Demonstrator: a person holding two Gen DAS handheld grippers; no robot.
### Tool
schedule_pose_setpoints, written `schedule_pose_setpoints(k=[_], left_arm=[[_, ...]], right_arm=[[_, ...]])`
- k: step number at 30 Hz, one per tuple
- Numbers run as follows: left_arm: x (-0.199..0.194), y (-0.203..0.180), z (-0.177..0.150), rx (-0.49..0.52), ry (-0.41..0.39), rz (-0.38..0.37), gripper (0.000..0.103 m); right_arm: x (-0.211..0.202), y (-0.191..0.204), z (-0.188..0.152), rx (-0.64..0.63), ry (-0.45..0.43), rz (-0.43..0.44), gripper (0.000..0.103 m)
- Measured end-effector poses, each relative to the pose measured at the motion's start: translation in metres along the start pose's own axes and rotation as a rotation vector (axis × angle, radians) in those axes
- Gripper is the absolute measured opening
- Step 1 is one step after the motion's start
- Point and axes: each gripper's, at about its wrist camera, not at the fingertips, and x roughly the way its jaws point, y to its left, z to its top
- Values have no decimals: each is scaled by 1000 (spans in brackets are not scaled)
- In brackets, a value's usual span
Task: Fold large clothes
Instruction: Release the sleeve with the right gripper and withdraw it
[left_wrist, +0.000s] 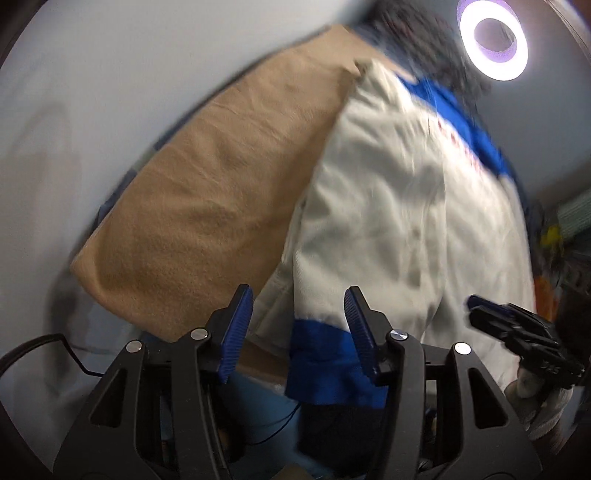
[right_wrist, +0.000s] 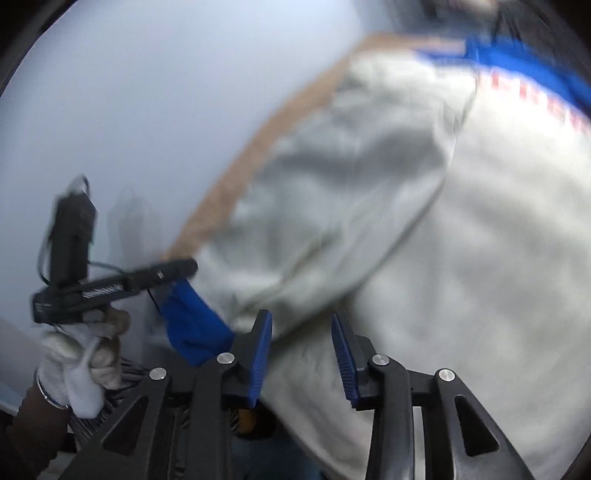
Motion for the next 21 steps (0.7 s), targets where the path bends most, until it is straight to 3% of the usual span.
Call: schedule_pose_setpoints(k=[3, 8, 10, 11, 13, 16, 21], left_arm=[[1, 3, -3, -47, -21, -1, 53], [-2, -12, -9, 17, -73, 73, 53], [-1, -16, -12, 25, -96, 102, 53], [-1, -17, -13, 22, -110, 116, 53], [5, -18, -15, 13, -125, 137, 53], [15, -13, -14, -29, -95, 104, 53], [21, -7, -8, -67, -93, 101, 53]], right_arm=[[-19, 0, 24, -67, -65, -64, 37], [-28, -5, 83, -107, -135, -129, 37], [-19, -11, 114, -78, -121, -127, 55], [-14, -13, 131, -54, -126, -131, 58], [-2, -20, 164, -2, -140, -144, 58], [21, -27, 203, 51, -136, -154, 58], [68, -31, 255, 63, -105, -246, 60]])
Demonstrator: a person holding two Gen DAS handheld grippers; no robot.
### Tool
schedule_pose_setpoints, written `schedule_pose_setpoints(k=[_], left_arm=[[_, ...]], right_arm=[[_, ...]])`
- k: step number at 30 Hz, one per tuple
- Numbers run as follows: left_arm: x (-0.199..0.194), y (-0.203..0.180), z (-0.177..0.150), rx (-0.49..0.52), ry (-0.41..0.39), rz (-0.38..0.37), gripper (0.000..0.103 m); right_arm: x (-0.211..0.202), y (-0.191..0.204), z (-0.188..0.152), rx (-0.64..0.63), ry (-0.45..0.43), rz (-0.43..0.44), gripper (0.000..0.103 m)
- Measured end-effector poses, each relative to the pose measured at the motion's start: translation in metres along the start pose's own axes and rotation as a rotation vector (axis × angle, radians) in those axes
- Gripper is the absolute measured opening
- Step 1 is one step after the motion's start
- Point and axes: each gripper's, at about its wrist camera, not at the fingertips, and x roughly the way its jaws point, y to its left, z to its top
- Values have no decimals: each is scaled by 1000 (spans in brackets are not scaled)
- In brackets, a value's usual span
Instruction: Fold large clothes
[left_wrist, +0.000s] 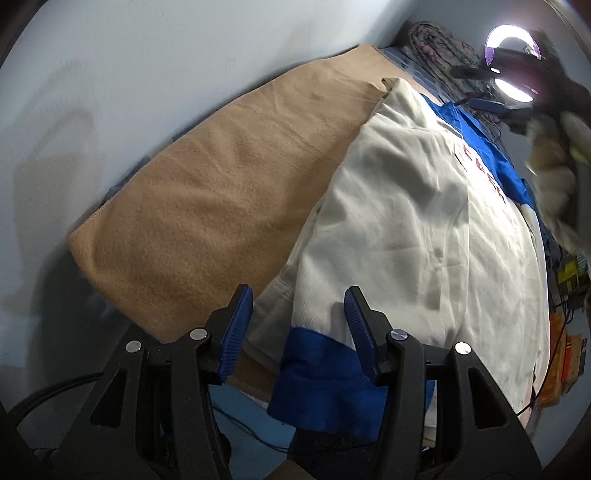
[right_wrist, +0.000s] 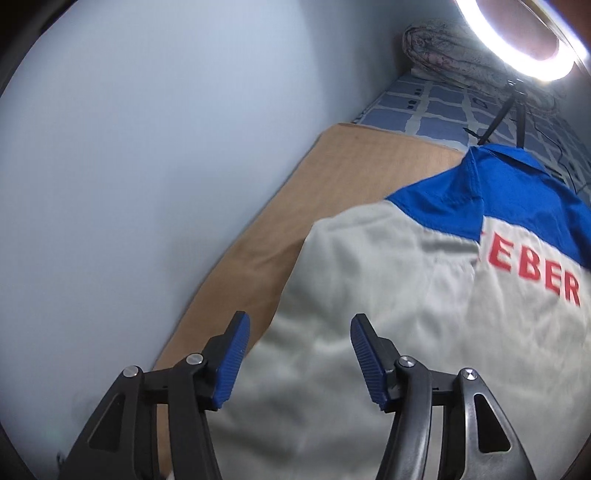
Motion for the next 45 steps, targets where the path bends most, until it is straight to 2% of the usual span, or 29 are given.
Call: schedule_pose_setpoints(k=[8, 13, 14, 16, 18, 19, 21, 23, 24, 27, 29, 32, 35, 37, 39, 41, 42, 45], left_arm=[[16, -2, -4, 42, 31, 30, 53], [19, -3, -5, 62, 35, 30, 55], [20, -3, -6, 70, 34, 26, 55], [19, -2, -7, 83, 27, 20, 56], [19, -3, -9, 99, 23, 23, 56], [19, -4, -11, 108, 20, 28, 56], [20, -7, -12, 119, 19, 36, 57], [19, -7, -12, 110, 21, 37, 57], [18, -6, -13, 107, 22, 35, 57], [17, -6, -13, 109, 25, 25, 57], [16, -3, -12, 98, 27, 11, 57], [15, -2, -13, 93, 29, 3, 57], [14, -5, -14, 107, 27, 12, 57], [14, -7, -16, 111, 27, 18, 57], [13, -7, -16, 112, 25, 20, 57], [13, -9, -16, 116, 25, 24, 57], [12, -7, -15, 117, 26, 22, 57], [11, -5, -17, 111, 25, 11, 57]], right_arm=[[84, 16, 42, -12, 57, -162, 59], [125, 23, 50, -104, 104, -323, 46], [128, 23, 51, -115, 105, -344, 41], [133, 22, 54, -124, 117, -365, 16], [135, 19, 61, -111, 116, -341, 5], [134, 16, 67, -83, 100, -307, 3], [139, 8, 75, -16, 96, -240, 4], [149, 5, 75, -13, 130, -188, 17], [146, 3, 76, -21, 127, -156, 29], [106, -15, 76, 24, 31, -44, 41], [80, -31, 70, 39, -25, -85, 41], [63, -62, 52, 46, -42, -130, 38], [77, -99, 30, 87, 10, -203, 38], [96, -122, 16, 84, 61, -314, 34], [93, -130, 8, 87, 37, -305, 34], [86, -125, 10, 85, 33, -347, 33], [80, -118, 10, 61, 16, -329, 33], [65, -82, 8, -31, -38, -200, 30]])
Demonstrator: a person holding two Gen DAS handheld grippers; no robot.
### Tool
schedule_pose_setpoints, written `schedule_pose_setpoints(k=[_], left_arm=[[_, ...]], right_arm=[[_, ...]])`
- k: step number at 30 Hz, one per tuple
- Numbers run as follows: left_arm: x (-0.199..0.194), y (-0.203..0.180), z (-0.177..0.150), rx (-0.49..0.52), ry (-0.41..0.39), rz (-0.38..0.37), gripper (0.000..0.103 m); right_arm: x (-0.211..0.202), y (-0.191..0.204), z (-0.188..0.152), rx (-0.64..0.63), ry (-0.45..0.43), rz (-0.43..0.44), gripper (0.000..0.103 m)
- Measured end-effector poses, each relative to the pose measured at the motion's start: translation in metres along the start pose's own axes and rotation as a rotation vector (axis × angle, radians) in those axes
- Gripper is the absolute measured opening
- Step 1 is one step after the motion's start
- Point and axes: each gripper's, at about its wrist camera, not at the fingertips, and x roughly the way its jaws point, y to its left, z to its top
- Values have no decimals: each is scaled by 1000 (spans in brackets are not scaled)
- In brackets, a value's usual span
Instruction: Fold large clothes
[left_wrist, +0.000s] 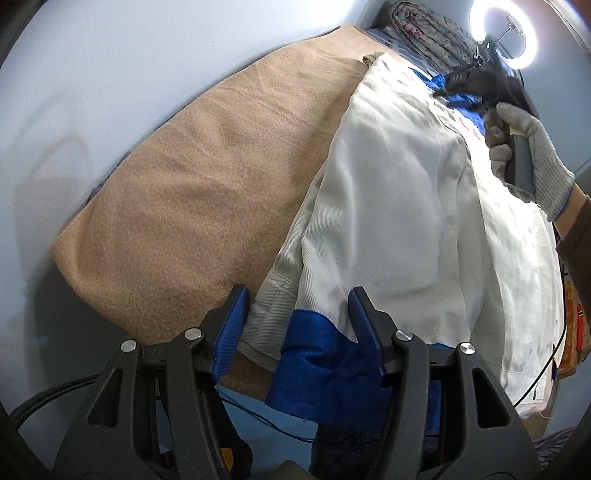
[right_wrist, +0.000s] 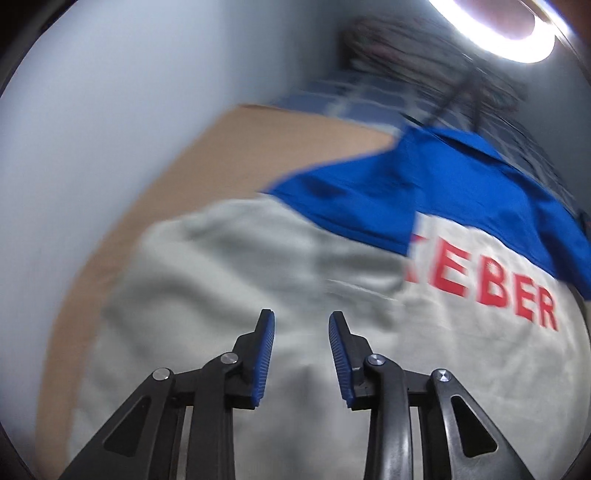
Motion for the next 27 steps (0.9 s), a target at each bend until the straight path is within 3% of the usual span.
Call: schedule_pose_setpoints(k=[4, 6, 7, 8, 10, 14, 18, 21, 24, 27], left_arm=[[-4, -1, -2, -2, -1, -3, 57], [-11, 0, -1, -26, -8, -29, 57], [-18, 0, -1, -29, -18, -40, 57], [-23, 0, 0, -21, -34, -50, 57], [-38, -2, 1, 9, -77, -54, 57], [-56, 11, -5, 2, -140, -99, 57], [-56, 19, 0, -24, -97, -168, 57], [-46, 24, 2, -72, -46, -263, 57], [-29, 32, -1, -137, 8, -271, 57], [-21, 41, -2, -204, 25, -290, 57]], right_arm=[[4, 39, -3, -41, -1, 98, 30], [22, 52, -5, -39, 39, 173, 33], [39, 60, -9, -47, 94, 168, 34], [44, 68, -13, -66, 94, 134, 34], [37, 73, -13, -88, 70, 108, 35], [-14, 63, -27, -12, 23, 213, 36], [-82, 70, -76, -94, -9, 281, 37], [-116, 71, -119, -113, 6, 342, 37], [-127, 69, -162, -91, 58, 405, 34], [-122, 79, -195, -98, 98, 409, 30]])
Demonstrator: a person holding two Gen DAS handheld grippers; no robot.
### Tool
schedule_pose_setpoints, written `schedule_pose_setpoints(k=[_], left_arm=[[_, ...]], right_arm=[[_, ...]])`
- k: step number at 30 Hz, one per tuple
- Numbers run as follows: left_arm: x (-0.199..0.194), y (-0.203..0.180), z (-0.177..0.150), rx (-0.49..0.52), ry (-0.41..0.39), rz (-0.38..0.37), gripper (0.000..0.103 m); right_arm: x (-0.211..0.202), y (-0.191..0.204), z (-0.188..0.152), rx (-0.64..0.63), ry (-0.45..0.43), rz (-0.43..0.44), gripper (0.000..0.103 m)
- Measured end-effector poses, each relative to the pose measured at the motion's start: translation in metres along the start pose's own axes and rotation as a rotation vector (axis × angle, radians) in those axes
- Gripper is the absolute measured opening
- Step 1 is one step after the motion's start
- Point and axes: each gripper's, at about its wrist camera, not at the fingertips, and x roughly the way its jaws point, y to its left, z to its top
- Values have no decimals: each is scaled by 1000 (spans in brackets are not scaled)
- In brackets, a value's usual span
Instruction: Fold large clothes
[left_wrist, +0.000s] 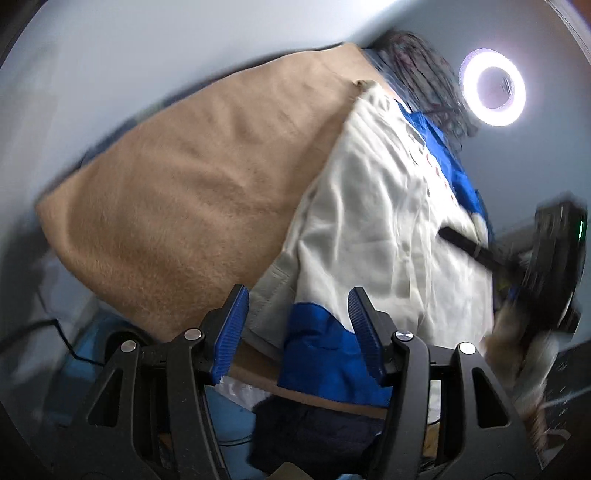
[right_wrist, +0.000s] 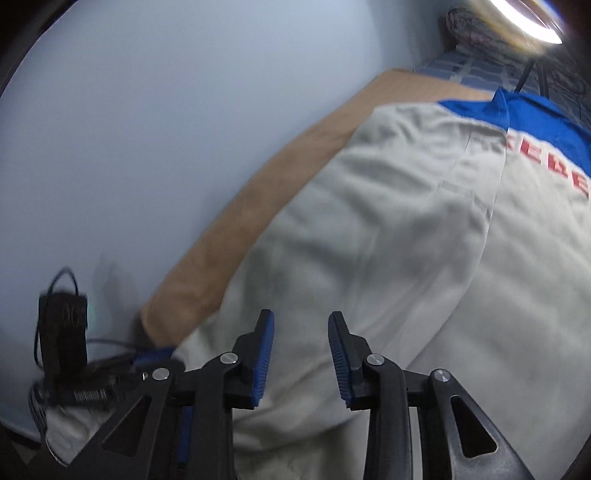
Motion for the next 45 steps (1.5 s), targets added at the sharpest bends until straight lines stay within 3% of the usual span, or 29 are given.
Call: schedule_pose_setpoints(k=[2, 6, 7, 8, 10, 14, 17, 18, 19, 21, 22, 29, 36, 38, 40, 41, 43, 45], left_arm=[[2, 2, 1, -17, 0, -22, 57], [12, -9, -5, 46, 16, 11, 55], [13, -13, -8, 72, 18, 27, 35], [13, -16, -9, 96, 23, 39, 22], [9, -23, -11, 122, 19, 19, 18], [-9, -32, -13, 155, -13, -25, 17], [-18, -40, -16, 195, -40, -17, 17], [-19, -45, -17, 216, -49, -12, 17], [-21, -50, -19, 235, -54, -10, 17], [-22, -58, -22, 274, -66, 3, 17], [-22, -61, -23, 286, -69, 8, 17], [-18, -73, -28, 341, -77, 8, 16], [-8, -105, -38, 452, -75, 30, 16], [-9, -108, -44, 472, -74, 39, 16], [-8, -107, -42, 463, -68, 35, 16], [-9, -106, -41, 456, -64, 27, 16], [-9, -106, -39, 454, -57, 16, 16], [-14, -108, -39, 453, -48, -2, 20]], right_arm=[[13, 0, -16, 16, 39, 4, 30], [45, -8, -46, 94, 132, 23, 30], [43, -8, -45, 94, 133, 29, 30], [39, -10, -43, 113, 151, 42, 30], [27, -14, -37, 147, 125, 73, 31], [6, -11, -21, 130, 37, 20, 28], [14, -13, -11, 179, 32, 61, 28], [17, -13, -9, 192, 27, 61, 34], [19, -15, -7, 206, 26, 68, 48], [21, -11, -7, 234, 26, 87, 66], [22, -9, -4, 237, 21, 85, 69], [50, 16, 27, 214, 91, 3, 70], [86, 55, 32, 57, 257, -217, 69], [90, 62, 28, 13, 279, -261, 60], [90, 64, 23, -12, 283, -308, 34], [88, 62, 20, -17, 281, -316, 29], [79, 56, 14, -9, 263, -295, 12], [67, 47, 7, 34, 236, -238, 6]])
